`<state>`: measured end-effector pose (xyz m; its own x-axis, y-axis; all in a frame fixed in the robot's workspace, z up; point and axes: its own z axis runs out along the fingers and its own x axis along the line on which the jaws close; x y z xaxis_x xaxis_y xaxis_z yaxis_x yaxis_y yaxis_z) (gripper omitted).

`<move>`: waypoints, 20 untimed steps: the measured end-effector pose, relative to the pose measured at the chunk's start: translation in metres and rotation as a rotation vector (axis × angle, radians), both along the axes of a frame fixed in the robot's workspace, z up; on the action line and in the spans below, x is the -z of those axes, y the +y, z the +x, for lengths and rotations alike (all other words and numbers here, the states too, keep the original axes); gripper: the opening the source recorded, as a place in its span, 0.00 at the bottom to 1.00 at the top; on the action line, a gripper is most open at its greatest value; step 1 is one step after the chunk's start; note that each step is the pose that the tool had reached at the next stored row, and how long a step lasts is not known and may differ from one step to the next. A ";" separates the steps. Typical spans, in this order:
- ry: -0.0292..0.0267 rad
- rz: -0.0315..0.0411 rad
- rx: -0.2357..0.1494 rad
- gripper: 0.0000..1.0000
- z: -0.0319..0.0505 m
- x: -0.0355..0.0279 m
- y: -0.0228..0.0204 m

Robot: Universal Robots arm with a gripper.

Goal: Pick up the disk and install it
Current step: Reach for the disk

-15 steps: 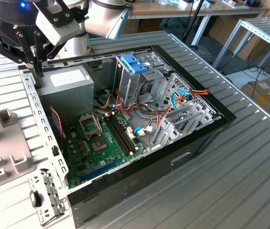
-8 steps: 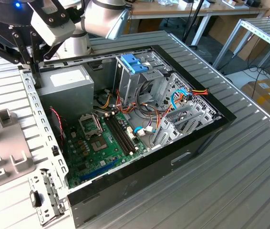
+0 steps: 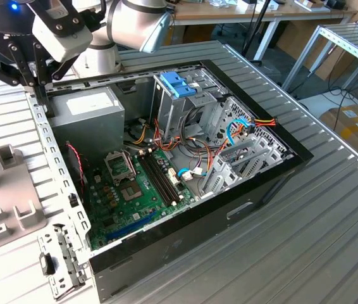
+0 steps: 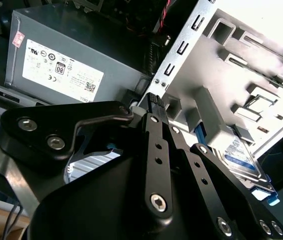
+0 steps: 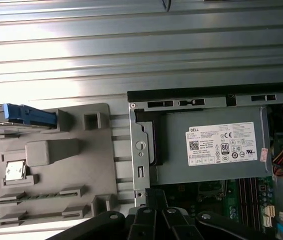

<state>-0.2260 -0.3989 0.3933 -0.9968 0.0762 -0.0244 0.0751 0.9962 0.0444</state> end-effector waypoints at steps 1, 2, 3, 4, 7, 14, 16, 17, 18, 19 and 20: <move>-0.0001 0.0001 0.000 0.11 -0.0007 0.0000 0.0000; -0.0001 0.0000 0.000 0.11 -0.0013 0.0000 0.0000; 0.0000 0.0000 0.000 0.11 -0.0022 0.0000 0.0000; 0.0000 0.0000 0.000 0.11 -0.0028 0.0000 0.0000; 0.0000 0.0000 0.000 0.11 -0.0052 0.0000 0.0000; 0.0000 0.0000 0.000 0.11 -0.0116 0.0000 0.0000; 0.0000 0.0000 0.000 0.11 -0.0135 0.0000 0.0000; 0.0000 0.0000 0.000 0.11 -0.0146 0.0000 0.0000; -0.0001 0.0000 0.000 0.11 -0.0158 0.0000 0.0000; -0.0001 0.0000 0.000 0.11 -0.0172 0.0000 0.0000; 0.0000 0.0000 0.000 0.11 -0.0185 0.0000 0.0000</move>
